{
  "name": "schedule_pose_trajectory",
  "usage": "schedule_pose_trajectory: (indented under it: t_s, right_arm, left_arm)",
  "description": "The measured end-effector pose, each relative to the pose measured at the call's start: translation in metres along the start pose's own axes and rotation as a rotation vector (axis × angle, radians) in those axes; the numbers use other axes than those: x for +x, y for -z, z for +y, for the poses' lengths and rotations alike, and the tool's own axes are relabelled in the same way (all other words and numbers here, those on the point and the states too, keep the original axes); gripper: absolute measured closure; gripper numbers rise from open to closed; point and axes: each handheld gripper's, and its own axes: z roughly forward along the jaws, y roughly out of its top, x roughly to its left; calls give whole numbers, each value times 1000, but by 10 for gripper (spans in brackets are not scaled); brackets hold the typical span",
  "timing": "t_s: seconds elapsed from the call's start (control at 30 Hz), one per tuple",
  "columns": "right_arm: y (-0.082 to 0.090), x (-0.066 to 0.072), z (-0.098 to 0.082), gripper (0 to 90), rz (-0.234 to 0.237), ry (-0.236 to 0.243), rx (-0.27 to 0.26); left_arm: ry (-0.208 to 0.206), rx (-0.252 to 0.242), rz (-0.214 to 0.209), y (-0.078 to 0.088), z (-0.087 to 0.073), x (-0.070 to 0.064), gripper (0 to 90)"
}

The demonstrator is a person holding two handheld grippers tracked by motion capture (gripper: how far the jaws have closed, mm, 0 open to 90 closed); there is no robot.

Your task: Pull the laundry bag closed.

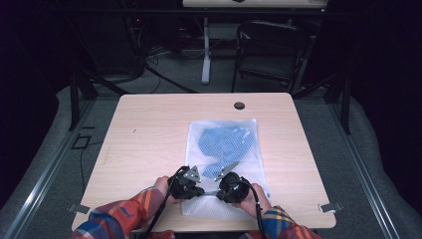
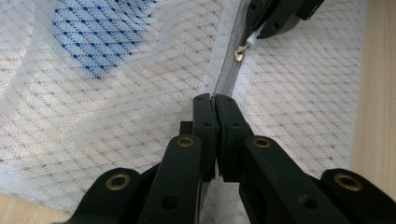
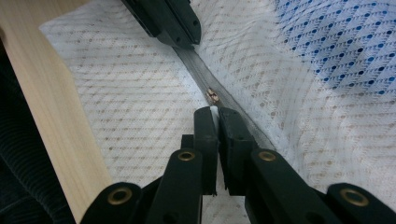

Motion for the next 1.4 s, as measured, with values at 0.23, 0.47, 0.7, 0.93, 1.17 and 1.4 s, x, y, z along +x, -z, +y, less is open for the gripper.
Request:
schedule_pose_trajectory:
  t_s: [0.23,0.47,0.7,0.93,1.17,1.4]
  right_arm:
    - [2,-1,-3,869,0,1,0]
    - [5,-4,-6,869,-3,-6,1]
    - [9,-6,-9,869,-11,-15,-1]
    - [12,-9,-12,868,-16,-14,9]
    - [20,-18,-21,900,-60,-52,10]
    - [21,-21,-24,900,-49,-76,-12]
  left_arm:
    - [-2,0,-1,0,0,0,883]
    - [-1,2,-2,0,0,1,883]
    - [-3,2,-2,0,0,1,883]
    - [-1,2,-2,0,0,1,883]
    - [0,7,-7,1,-1,2,883]
    - [-2,9,2,1,0,1,882]
